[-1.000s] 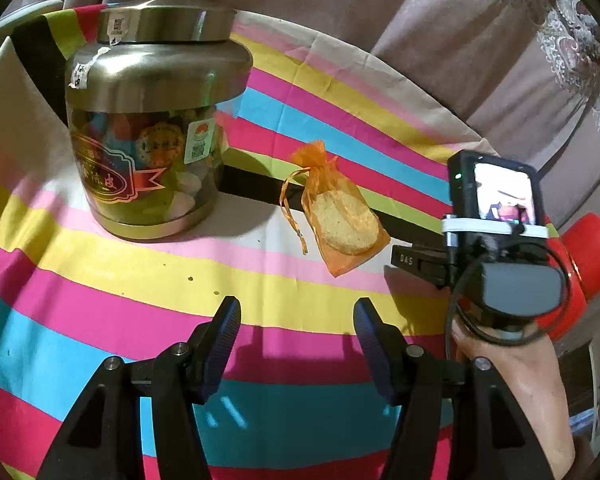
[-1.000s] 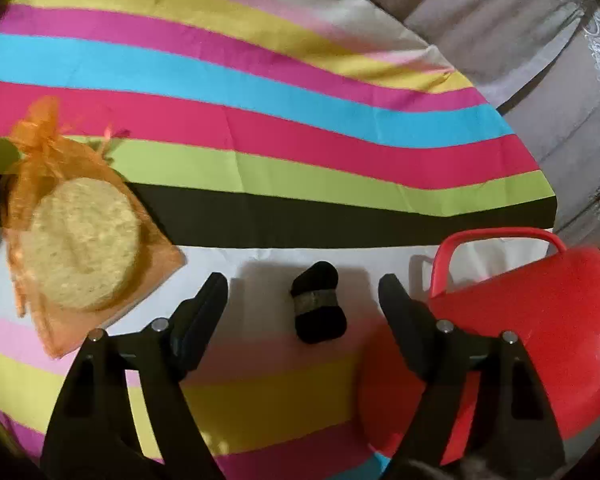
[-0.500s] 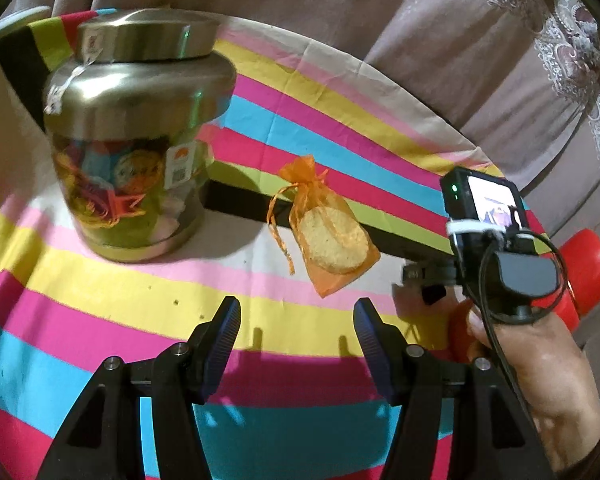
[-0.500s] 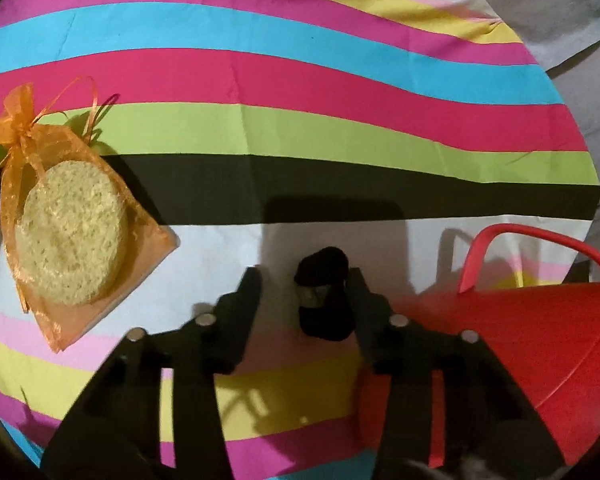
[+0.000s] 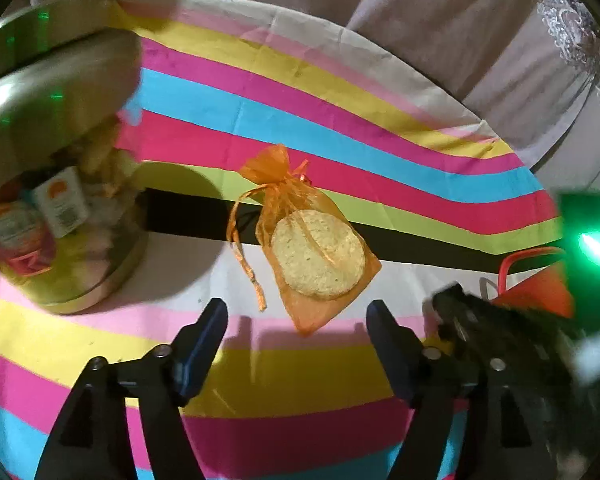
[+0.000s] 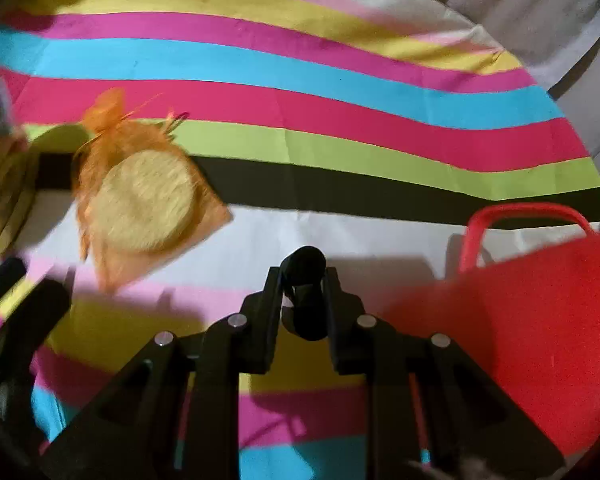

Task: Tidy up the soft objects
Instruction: 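Grasp the orange mesh bag with the left tool while the right tool grasps the black hair tie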

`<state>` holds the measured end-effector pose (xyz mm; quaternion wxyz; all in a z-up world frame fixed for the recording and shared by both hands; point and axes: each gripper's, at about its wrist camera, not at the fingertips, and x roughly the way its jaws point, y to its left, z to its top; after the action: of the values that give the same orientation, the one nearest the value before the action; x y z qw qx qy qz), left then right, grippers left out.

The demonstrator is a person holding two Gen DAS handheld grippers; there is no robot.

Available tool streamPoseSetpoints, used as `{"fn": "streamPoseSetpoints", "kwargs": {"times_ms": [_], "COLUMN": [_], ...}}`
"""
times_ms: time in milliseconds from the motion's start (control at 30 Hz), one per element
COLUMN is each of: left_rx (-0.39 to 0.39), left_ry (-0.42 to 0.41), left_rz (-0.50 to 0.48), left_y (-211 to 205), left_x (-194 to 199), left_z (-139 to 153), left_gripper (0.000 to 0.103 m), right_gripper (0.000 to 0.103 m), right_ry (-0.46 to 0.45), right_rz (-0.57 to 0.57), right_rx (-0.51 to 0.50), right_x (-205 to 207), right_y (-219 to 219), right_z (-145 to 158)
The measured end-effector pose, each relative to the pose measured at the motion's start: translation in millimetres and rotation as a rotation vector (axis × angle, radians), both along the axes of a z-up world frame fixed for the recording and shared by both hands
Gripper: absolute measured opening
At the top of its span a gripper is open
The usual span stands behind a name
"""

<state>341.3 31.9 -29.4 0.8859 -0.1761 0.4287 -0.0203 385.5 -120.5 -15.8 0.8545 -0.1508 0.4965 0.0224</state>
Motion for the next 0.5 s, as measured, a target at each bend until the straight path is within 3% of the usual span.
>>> {"fn": "streamPoseSetpoints", "kwargs": {"times_ms": [167,267,500], "left_rx": [0.005,0.048,0.194], "left_ry": [0.038,0.05,0.129], "left_rz": [-0.04,-0.06,-0.07], "left_y": [-9.2,-20.4,-43.9], "left_x": [20.7,34.6,67.8], "left_z": [-9.7,-12.7,-27.5], "left_gripper": [0.08,0.086,0.087], "right_gripper": [0.024,0.024,0.024], "right_ry": [-0.053,-0.065,-0.092], "right_rz": [0.074,0.108,0.086], "right_rx": [0.024,0.061,0.162], "right_x": [-51.6,-73.5,-109.9], "right_y": [-4.1,-17.2,-64.0], "right_z": [20.0,26.7,40.3]}}
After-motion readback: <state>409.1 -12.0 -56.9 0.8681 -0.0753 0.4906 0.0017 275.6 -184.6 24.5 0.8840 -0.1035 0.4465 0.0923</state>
